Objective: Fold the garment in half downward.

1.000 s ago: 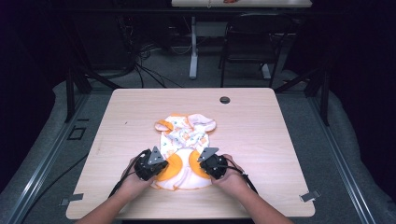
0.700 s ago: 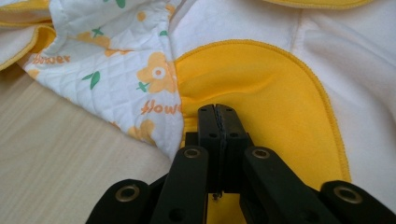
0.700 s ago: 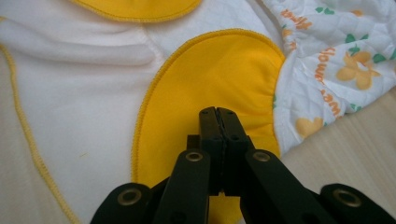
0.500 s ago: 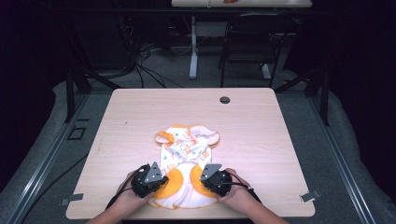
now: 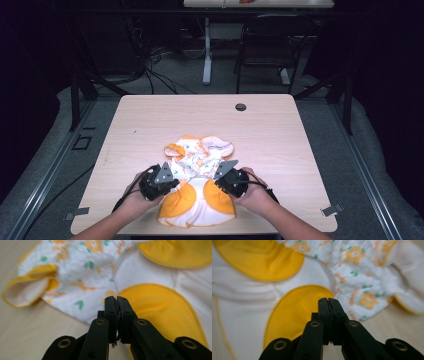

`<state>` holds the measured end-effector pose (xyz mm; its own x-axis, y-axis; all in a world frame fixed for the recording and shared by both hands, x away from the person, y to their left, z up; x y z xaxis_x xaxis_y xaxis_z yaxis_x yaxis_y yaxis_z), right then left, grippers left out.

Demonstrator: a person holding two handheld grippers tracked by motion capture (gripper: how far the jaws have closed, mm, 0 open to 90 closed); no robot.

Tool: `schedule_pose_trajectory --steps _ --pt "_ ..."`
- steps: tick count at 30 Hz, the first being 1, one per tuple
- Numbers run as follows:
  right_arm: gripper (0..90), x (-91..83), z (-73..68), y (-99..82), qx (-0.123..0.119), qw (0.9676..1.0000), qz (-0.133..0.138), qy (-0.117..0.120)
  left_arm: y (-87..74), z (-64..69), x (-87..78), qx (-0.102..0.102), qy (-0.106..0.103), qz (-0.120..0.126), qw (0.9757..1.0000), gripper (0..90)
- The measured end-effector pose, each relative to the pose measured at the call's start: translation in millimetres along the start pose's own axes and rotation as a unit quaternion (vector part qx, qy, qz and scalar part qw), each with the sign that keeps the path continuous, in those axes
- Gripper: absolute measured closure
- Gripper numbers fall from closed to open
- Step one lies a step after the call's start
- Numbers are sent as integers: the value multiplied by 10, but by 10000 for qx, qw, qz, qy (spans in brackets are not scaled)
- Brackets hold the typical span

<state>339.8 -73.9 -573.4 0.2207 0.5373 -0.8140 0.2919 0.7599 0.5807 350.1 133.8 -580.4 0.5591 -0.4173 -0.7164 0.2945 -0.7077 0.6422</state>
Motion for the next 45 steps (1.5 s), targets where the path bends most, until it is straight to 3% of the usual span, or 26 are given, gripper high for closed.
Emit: schedule_pose_trajectory --steps 3,4,5,8,12,15,17,19,22,25,30,34,40,45 --pt "885 -95 217 171 34 9999 38 -156 156 -232 12 -262 68 63 9996 870" --pt "884 -113 270 211 26 9998 53 -195 252 -369 31 -306 127 77 9994 870" --pt "876 -148 408 306 -53 9995 37 -309 288 -418 37 -304 137 70 9994 864" --pt "869 -158 578 398 -82 9989 1 -457 434 -601 66 -373 232 122 9990 859" --pt "858 -124 780 501 -149 9982 -43 -571 581 -775 128 -422 314 145 9985 855" --pt "847 -55 936 572 -266 9970 -135 -718 657 -886 234 -334 415 92 9985 845" --pt "836 26 1045 606 -196 9969 -233 -726 693 -948 333 -268 426 123 9987 822" --pt "818 101 1124 629 -118 9970 -242 -731 703 -1014 458 -338 488 70 9982 811" --pt "779 214 1232 663 -25 9977 -233 -630 699 -1072 597 -451 494 58 9977 780" --pt "740 313 1326 669 76 9974 -302 -643 687 -1124 722 -433 532 -11 9976 738" --pt "693 435 1438 645 191 9966 -452 -666 666 -1238 821 -504 716 -99 9961 653" --pt "655 503 1505 618 315 9970 -362 -606 612 -1307 868 -725 754 -156 9944 602" --pt "625 566 1587 540 582 9958 -444 -543 520 -1315 936 -945 696 -160 9930 562" --pt "627 602 1618 531 766 9955 -378 -419 422 -1274 1028 -1062 664 -319 9916 555"
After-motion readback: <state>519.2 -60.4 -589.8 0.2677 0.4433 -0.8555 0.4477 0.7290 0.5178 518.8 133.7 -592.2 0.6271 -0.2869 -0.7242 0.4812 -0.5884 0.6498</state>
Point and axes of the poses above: each handheld gripper's, and its own axes: x roughly forward along the jaws, y roughly out of its top, z roughly to its right, the point moved 6 cm from there along x, roughly forward along the jaws, and after that the axes turned 9 degrees about y, right-handed, at the moved point
